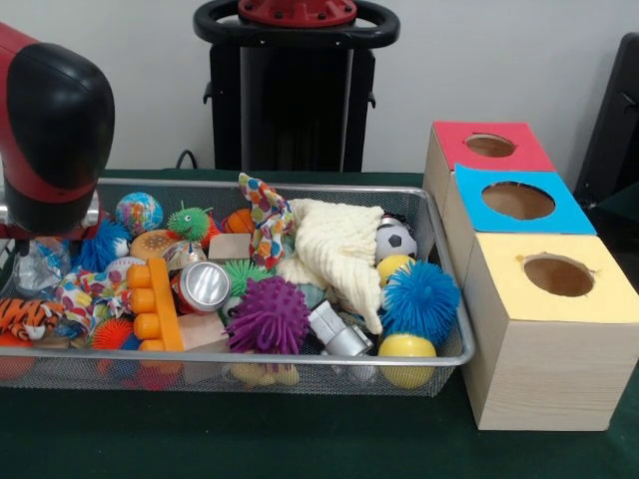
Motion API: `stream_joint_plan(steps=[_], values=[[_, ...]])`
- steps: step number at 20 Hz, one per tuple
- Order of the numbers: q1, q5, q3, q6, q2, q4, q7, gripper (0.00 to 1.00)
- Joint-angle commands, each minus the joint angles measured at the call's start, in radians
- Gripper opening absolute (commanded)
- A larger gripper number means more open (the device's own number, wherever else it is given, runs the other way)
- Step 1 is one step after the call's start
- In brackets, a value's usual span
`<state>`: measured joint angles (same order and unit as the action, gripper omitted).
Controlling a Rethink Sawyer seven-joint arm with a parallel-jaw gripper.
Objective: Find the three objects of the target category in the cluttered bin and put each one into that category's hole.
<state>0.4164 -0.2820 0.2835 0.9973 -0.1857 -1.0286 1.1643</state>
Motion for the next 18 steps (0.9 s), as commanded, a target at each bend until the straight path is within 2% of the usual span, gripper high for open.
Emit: stream_joint_plan(steps=[1,13,14,18], values=[[0.009,-0.012,-0.120,-0.133,0.074,-0.033,0.090,1.00],[0.013,-0.006,-0.127,-0.114,0.068,-0.042,0.071,1.00],[0.013,-0.006,-0.127,-0.114,0.067,-0.042,0.071,0.00],[0.013,-0.006,-0.128,-0.113,0.067,-0.042,0.073,0.00]])
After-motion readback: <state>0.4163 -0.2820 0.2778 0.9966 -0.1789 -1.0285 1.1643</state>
